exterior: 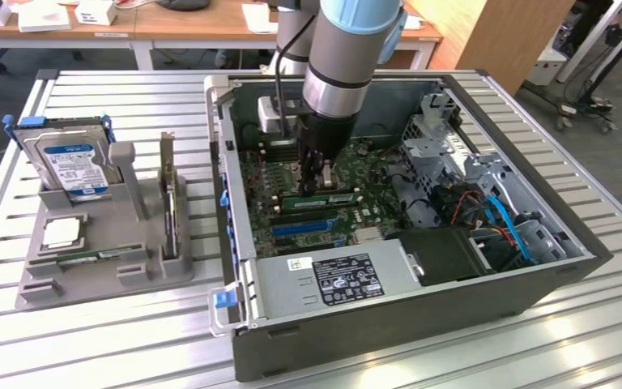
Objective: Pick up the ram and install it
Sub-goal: 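Press down the ram until it locks into place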
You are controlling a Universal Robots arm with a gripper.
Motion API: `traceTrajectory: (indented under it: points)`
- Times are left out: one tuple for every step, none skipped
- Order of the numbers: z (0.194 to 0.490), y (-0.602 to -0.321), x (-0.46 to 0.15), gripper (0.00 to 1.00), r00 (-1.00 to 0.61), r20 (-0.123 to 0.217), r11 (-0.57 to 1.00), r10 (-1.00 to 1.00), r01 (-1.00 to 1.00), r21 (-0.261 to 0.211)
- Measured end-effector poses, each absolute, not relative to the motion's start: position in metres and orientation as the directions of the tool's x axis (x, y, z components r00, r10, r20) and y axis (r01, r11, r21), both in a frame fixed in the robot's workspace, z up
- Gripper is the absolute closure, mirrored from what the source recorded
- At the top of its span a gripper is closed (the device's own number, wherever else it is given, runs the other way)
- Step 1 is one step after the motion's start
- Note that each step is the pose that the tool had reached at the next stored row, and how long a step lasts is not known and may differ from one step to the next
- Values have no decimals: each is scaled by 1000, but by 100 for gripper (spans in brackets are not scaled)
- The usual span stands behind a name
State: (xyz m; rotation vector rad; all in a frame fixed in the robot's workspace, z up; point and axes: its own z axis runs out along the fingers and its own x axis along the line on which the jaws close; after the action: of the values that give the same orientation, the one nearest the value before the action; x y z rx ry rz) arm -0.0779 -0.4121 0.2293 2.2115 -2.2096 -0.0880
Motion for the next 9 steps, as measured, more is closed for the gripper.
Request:
traceTrajectory:
  points:
    - [229, -412, -78, 90, 0, -30, -2, -1000, -999, 50]
    - [229, -412, -78, 90, 0, -30, -2, -1000, -999, 50]
    - [228, -412, -78, 90, 0, -30, -2, -1000, -999, 50]
    - [228, -412, -78, 90, 0, -30, -2, -1000, -999, 49]
    - [227, -412, -78, 90, 0, -30, -2, -1000, -999, 50]
    - [227, -412, -78, 90, 0, -30, -2, -1000, -999, 50]
    - [227, -412, -78, 90, 0, -30, -2, -1000, -999, 50]
    - [227, -412, -78, 90, 0, -30, -2, -1000, -999, 50]
    - [227, -412, -78, 90, 0, -30, -2, -1000, -999, 50]
